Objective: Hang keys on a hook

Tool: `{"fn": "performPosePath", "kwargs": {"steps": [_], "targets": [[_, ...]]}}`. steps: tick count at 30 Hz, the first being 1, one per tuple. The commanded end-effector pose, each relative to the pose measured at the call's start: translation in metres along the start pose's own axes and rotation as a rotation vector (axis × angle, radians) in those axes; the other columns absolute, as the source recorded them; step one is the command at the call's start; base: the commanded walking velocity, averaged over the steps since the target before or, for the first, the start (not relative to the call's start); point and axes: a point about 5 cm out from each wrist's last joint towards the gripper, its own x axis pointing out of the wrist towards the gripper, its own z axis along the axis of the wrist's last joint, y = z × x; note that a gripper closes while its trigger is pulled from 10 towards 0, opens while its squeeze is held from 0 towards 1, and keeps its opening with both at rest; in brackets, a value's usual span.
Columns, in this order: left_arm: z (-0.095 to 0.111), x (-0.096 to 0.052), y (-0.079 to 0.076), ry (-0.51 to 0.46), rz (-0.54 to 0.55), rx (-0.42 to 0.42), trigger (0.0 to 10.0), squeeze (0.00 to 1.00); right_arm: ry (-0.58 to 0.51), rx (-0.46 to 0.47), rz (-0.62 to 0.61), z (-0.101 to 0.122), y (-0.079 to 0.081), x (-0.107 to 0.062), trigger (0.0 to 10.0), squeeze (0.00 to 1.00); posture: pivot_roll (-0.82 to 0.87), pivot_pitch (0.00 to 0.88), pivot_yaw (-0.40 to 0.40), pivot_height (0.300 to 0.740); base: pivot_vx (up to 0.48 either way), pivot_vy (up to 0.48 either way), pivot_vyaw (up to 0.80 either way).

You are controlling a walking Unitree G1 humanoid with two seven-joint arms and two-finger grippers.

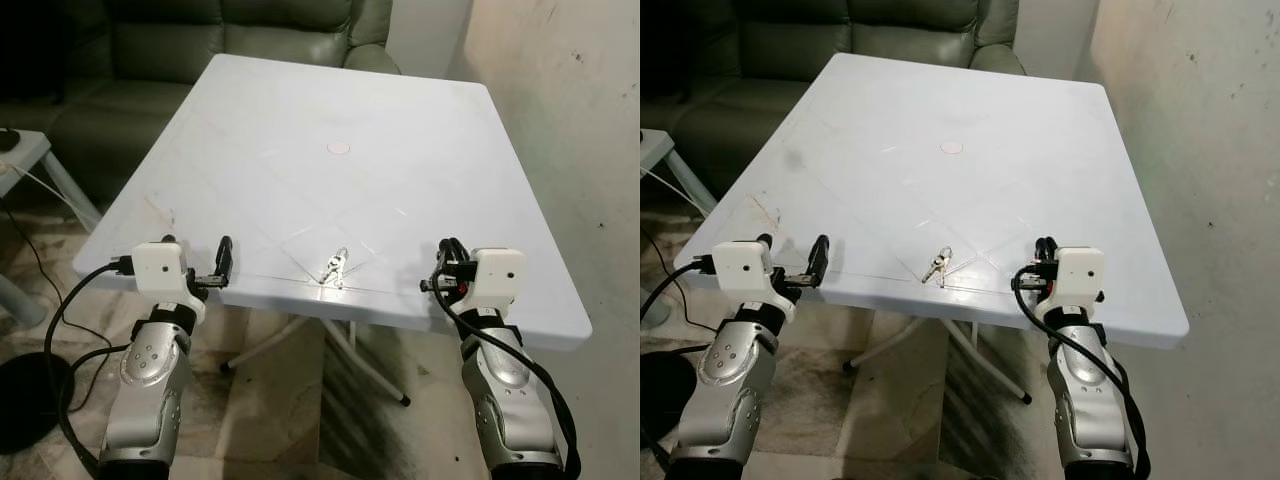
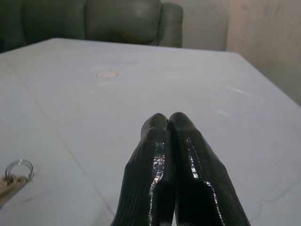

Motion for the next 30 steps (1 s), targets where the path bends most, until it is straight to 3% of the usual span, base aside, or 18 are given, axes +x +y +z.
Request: {"fn": "performPosePath", "kwargs": {"steps": [1, 13, 21, 30], "targets": [[-0.001, 0.003, 0.003, 0.006, 0.002, 0.016, 10.0, 0.00, 0.008, -0.015, -0.011, 0.002, -0.004, 0.004, 10.0, 0.00, 0.01, 0.038, -0.013, 0.740, 0.000, 0.000, -0.78], [0.003, 0.012, 0.007, -0.006, 0.017, 0.007, 10.0, 0.00, 0.014, -0.029, -0.013, 0.003, -0.005, 0.007, 10.0, 0.00, 0.01, 0.022, -0.012, 0.740, 0.000, 0.000, -0.78], [0.001, 0.014, 0.007, -0.001, 0.018, -0.028, 10.0, 0.00, 0.019, -0.034, 0.002, 0.002, -0.001, 0.008, 10.0, 0.00, 0.01, 0.011, -0.020, 0.740, 0.000, 0.434, -0.78], [0.000, 0.014, 0.005, -0.006, 0.023, -0.031, 10.0, 0.00, 0.027, -0.037, 0.014, 0.001, -0.001, 0.008, 10.0, 0.00, 0.01, 0.005, -0.027, 0.740, 0.000, 0.000, -0.78]]}}
